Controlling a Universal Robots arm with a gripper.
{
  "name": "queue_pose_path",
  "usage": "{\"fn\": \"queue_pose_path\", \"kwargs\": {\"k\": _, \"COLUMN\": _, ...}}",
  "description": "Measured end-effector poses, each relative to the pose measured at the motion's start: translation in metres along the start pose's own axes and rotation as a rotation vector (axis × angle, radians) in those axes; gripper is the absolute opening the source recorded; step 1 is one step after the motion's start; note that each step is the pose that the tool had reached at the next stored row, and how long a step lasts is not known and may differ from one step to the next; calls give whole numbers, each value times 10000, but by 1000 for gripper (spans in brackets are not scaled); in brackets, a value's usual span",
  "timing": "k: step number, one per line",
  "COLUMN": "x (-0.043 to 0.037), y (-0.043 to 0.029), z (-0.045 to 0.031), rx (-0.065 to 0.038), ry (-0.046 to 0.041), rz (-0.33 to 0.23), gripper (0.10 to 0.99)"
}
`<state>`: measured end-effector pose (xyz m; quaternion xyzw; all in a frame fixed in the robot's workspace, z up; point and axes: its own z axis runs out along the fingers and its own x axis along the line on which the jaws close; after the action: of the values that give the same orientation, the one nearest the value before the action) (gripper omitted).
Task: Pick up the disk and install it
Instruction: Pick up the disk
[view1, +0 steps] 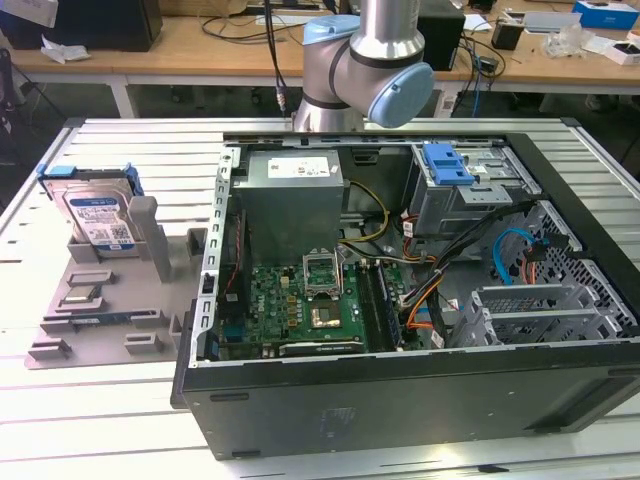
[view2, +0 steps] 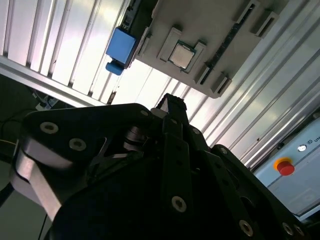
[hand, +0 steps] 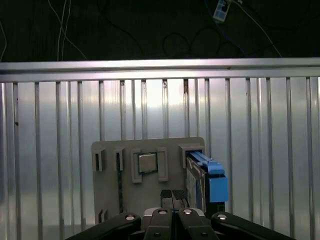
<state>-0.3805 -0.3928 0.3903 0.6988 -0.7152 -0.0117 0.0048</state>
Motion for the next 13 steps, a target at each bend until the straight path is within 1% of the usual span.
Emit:
{"fn": "queue_pose_path", "kwargs": {"k": 2, "x": -5, "y": 0, "z": 1, "rx": 1, "ry": 0, "rz": 0, "gripper": 106}}
{"fn": "queue_pose_path", "kwargs": {"k": 4, "x": -27, "y": -4, "z": 0, "rx": 0, "ry": 1, "rz": -2, "gripper": 106}}
{"fn": "queue_pose_path", "kwargs": {"k": 8, "x": -125, "y": -23, "z": 1, "rx": 0, "ry": 2, "rz": -3, "gripper": 106}}
{"fn": "queue_pose_path", "kwargs": {"k": 10, "x": -230, "y": -33, "z": 2, "rx": 1, "ry": 7, "rz": -1, "gripper": 106}}
{"fn": "queue_pose_path", "kwargs": {"k": 12, "x": -297, "y": -33, "z": 3, "rx": 0, "ry": 12, "rz": -2, "gripper": 106}}
{"fn": "queue_pose_path", "kwargs": {"k": 13, "x": -386, "y": -32, "z": 11, "rx": 1, "ry": 19, "rz": -1, "gripper": 106}}
